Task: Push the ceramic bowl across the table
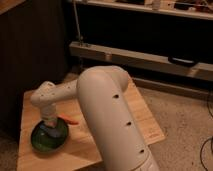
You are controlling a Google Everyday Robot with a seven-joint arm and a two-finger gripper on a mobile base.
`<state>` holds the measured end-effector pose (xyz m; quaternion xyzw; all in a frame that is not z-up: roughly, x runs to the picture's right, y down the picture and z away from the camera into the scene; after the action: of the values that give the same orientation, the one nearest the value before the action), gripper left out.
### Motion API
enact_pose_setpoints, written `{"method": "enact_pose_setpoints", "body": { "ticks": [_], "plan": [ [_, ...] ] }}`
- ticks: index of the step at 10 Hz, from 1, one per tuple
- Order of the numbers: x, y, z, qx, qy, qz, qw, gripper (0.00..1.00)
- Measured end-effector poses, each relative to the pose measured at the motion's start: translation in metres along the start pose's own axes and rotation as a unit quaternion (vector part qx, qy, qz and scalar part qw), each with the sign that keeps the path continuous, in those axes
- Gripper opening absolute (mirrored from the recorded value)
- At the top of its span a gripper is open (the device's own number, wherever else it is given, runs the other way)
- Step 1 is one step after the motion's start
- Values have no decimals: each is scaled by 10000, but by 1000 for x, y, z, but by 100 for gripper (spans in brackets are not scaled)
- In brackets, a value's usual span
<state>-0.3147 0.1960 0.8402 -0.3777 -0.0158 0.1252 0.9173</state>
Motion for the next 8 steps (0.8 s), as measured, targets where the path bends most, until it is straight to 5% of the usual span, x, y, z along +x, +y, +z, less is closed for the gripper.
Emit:
{"method": "enact_pose_setpoints", "body": {
  "ticks": [5,8],
  "plan": [
    [-10,-17,1,86,57,32,9999,4],
    [-24,-47,-9,422,220,176,9987,4]
  ]
}}
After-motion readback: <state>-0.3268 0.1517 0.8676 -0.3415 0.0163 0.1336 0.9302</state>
